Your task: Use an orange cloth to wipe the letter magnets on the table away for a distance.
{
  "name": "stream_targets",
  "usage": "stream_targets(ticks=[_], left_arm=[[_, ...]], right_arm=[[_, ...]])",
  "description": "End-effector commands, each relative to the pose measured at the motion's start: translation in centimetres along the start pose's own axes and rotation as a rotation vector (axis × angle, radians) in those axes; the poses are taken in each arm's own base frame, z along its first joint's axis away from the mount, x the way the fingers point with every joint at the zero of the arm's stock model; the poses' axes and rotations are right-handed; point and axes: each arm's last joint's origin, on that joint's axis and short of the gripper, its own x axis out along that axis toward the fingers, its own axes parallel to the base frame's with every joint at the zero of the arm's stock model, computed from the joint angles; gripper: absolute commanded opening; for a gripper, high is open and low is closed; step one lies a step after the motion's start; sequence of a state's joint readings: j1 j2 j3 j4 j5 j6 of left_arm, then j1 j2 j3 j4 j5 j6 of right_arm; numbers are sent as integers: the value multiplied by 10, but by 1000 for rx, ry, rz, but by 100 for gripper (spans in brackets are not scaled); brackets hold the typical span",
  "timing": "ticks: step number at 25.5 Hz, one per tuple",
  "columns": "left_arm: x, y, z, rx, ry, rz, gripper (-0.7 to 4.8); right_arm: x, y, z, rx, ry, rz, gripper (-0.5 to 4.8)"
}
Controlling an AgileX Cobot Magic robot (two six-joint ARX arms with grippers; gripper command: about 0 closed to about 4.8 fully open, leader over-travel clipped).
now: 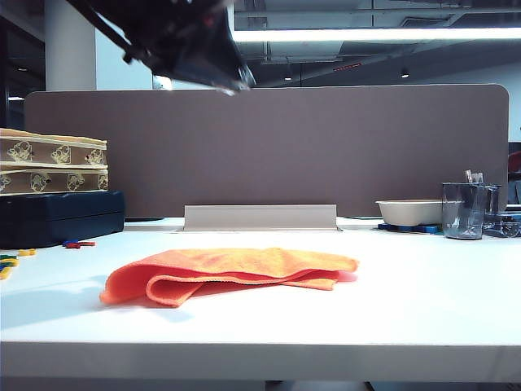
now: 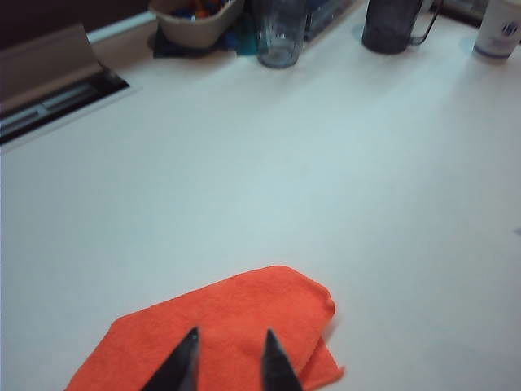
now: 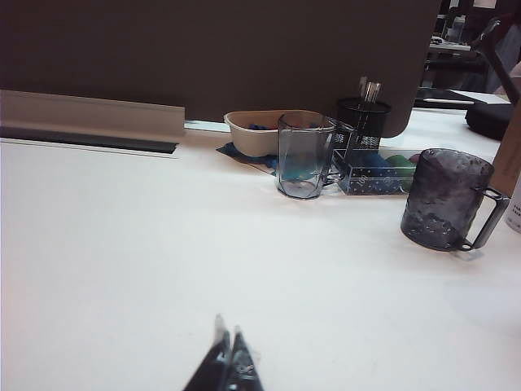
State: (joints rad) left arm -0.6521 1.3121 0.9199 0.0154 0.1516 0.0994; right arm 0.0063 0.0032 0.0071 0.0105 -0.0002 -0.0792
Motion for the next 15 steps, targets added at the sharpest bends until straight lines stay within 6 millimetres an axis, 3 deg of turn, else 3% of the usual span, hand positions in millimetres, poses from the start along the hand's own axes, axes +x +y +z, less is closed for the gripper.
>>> stream_targets(ticks=[1, 4, 15], left_arm=[[-14, -1, 3, 3, -33, 38, 121], [-27, -3, -1, 6, -51, 49, 122], [-86, -14, -49, 0, -70, 143, 122]], right_arm=[[0, 0, -1, 1, -12, -2, -5], [0, 0, -1, 1, -11, -2, -5], [0, 0, -1, 1, -12, -2, -5]])
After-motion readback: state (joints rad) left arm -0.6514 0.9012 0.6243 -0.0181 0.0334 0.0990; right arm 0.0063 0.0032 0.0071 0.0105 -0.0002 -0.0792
